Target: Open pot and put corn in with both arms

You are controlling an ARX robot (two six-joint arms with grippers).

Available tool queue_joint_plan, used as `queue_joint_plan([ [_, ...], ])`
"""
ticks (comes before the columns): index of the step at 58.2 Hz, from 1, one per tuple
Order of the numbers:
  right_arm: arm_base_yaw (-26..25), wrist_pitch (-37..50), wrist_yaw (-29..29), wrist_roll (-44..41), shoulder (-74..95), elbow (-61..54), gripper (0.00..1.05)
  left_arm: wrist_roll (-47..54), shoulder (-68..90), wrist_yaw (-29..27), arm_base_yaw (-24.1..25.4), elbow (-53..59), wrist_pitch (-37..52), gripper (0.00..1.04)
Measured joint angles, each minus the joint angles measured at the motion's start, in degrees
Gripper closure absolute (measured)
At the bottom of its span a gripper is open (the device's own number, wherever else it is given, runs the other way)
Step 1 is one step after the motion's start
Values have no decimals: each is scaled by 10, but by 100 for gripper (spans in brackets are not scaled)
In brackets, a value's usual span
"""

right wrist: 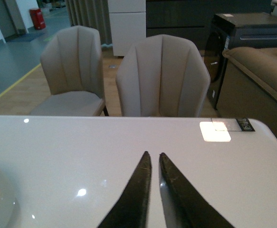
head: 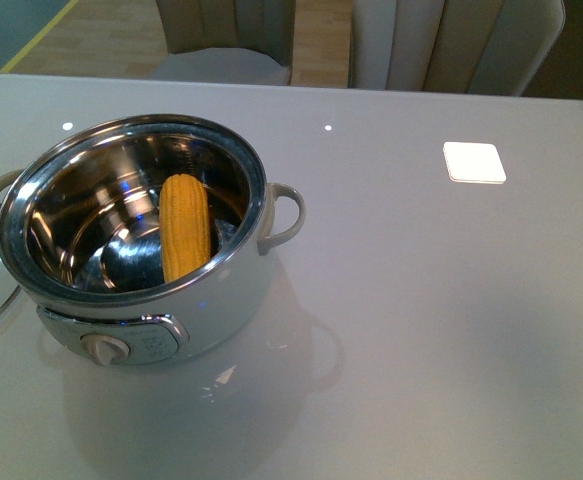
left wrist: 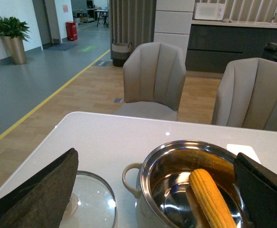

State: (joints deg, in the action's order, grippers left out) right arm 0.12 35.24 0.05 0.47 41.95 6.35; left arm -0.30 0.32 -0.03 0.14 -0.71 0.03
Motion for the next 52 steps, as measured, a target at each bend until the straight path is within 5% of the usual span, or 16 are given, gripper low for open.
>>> queue_joint_plan([
  [52, 0, -201, 0, -2, -268, -53, 103, 0, 0, 0, 0, 0, 0, 7],
])
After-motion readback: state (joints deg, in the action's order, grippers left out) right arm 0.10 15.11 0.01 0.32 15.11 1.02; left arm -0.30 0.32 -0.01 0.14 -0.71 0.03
